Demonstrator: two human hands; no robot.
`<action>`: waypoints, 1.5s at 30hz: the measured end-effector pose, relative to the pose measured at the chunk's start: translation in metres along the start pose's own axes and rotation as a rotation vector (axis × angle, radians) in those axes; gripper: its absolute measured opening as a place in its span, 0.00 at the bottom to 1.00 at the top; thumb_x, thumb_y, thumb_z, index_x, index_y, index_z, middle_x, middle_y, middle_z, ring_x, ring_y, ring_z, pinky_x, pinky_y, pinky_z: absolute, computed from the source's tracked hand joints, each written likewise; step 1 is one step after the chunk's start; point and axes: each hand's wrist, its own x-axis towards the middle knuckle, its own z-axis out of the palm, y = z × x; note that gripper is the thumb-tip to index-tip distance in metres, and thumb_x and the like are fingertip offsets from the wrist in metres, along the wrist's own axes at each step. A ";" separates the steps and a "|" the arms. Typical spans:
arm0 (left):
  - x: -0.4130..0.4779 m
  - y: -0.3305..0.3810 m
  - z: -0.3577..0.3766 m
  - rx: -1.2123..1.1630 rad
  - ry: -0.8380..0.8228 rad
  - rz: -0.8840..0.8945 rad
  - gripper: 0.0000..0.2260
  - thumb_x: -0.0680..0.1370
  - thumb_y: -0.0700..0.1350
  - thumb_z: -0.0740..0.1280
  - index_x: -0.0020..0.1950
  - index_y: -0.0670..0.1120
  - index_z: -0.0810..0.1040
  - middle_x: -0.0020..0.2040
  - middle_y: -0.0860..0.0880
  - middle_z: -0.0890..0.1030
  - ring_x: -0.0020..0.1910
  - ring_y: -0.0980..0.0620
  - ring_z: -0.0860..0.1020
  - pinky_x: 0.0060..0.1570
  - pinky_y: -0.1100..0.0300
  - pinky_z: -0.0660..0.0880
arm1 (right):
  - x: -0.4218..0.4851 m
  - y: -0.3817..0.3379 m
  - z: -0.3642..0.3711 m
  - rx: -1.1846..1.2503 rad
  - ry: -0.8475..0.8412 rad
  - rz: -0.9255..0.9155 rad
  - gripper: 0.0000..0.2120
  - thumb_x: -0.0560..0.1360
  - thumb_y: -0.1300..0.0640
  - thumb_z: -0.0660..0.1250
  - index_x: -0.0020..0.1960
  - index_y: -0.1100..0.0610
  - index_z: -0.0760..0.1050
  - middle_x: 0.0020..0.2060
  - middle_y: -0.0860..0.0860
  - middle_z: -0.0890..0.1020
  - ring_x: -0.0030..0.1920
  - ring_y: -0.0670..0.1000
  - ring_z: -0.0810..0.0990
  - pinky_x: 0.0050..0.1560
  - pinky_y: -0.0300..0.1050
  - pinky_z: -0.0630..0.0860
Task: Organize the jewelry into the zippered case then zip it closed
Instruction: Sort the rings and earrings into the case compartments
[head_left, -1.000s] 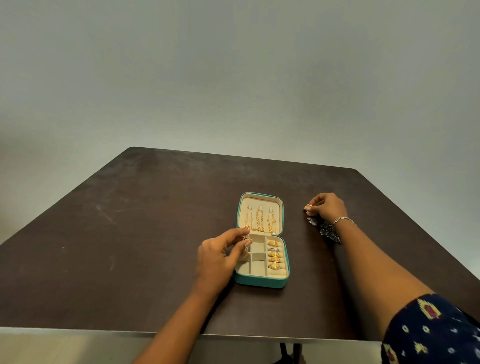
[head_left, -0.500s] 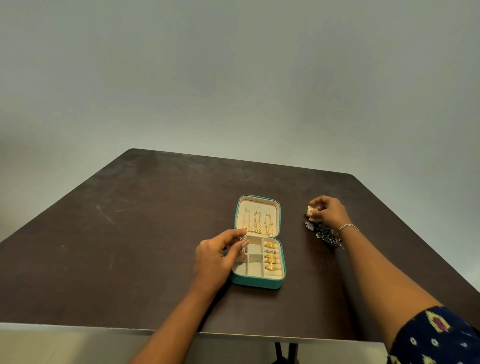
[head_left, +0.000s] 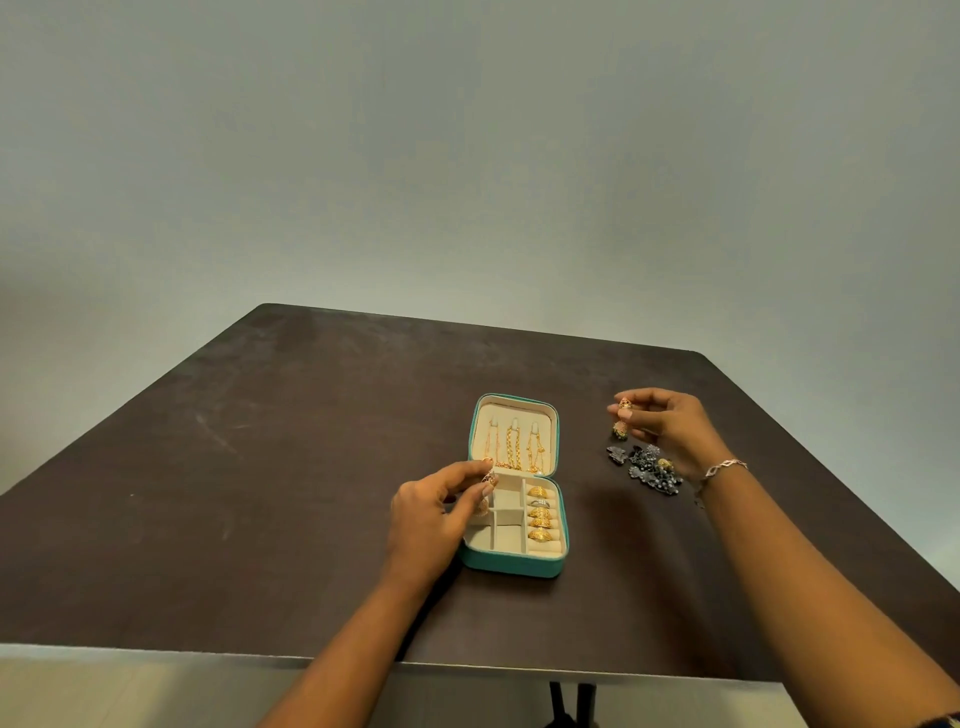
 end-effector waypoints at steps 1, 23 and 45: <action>0.000 0.000 0.000 -0.021 0.000 -0.008 0.12 0.74 0.40 0.68 0.56 0.49 0.80 0.50 0.58 0.80 0.49 0.69 0.78 0.43 0.70 0.77 | -0.007 -0.003 0.002 0.063 -0.024 0.019 0.08 0.70 0.71 0.66 0.46 0.62 0.78 0.35 0.51 0.85 0.36 0.48 0.83 0.34 0.34 0.78; 0.002 0.005 -0.012 -0.555 0.119 -0.190 0.10 0.77 0.33 0.61 0.55 0.42 0.78 0.42 0.53 0.84 0.43 0.59 0.81 0.44 0.68 0.77 | -0.097 -0.019 0.078 0.177 -0.149 0.095 0.06 0.71 0.66 0.67 0.46 0.61 0.80 0.41 0.56 0.85 0.43 0.52 0.84 0.46 0.43 0.80; 0.004 0.003 -0.011 -0.559 0.085 -0.219 0.10 0.75 0.33 0.64 0.54 0.44 0.78 0.47 0.49 0.83 0.44 0.58 0.82 0.44 0.67 0.78 | -0.075 0.006 0.110 -0.546 -0.152 -0.190 0.04 0.69 0.63 0.72 0.41 0.55 0.79 0.38 0.47 0.81 0.41 0.44 0.80 0.41 0.34 0.75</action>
